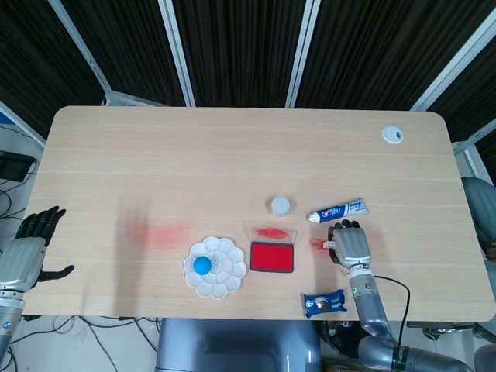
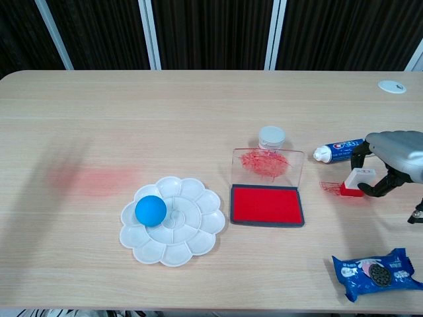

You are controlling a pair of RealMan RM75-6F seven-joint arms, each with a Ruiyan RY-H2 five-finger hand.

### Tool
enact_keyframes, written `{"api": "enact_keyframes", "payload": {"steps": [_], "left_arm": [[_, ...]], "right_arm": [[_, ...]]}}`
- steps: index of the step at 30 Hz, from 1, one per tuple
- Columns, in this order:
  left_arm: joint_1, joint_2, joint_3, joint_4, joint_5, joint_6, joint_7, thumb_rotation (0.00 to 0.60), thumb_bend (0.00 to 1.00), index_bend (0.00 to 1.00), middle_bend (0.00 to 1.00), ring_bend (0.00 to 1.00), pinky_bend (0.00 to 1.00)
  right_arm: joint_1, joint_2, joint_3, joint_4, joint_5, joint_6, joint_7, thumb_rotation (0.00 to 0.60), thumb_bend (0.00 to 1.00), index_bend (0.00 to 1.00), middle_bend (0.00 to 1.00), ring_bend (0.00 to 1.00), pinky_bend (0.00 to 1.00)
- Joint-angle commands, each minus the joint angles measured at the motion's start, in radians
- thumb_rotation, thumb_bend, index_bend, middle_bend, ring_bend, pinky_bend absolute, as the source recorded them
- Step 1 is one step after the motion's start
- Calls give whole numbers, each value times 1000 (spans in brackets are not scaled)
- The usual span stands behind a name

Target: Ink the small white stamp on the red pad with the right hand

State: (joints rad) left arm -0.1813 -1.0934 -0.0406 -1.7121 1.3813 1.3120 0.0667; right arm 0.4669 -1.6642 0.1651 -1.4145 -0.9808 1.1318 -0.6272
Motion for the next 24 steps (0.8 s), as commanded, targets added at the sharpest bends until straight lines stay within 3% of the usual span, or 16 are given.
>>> {"api": "enact_keyframes", "payload": {"steps": [1, 10, 16, 24], "left_arm": [[0, 0, 0, 0, 0, 0, -1, 600, 0, 0, 0, 0, 0], [-1, 2, -1, -1, -5, -3, -3, 600, 0, 0, 0, 0, 0], [-1, 2, -1, -1, -6, -3, -2, 600, 0, 0, 0, 0, 0], [-2, 3, 0, -2, -6, -4, -3, 600, 0, 0, 0, 0, 0]], "right_arm": [[1, 0, -1, 2, 1, 1, 1, 600, 447, 525, 377, 234, 242], [8, -5, -5, 9, 8, 2, 1, 600, 474, 546, 388, 242, 242], [9, -9, -9, 16, -6, 11, 9, 600, 562, 632, 466, 350, 311], [2, -4, -24, 19, -51, 32, 37, 600, 584, 672, 519, 412, 337]]}}
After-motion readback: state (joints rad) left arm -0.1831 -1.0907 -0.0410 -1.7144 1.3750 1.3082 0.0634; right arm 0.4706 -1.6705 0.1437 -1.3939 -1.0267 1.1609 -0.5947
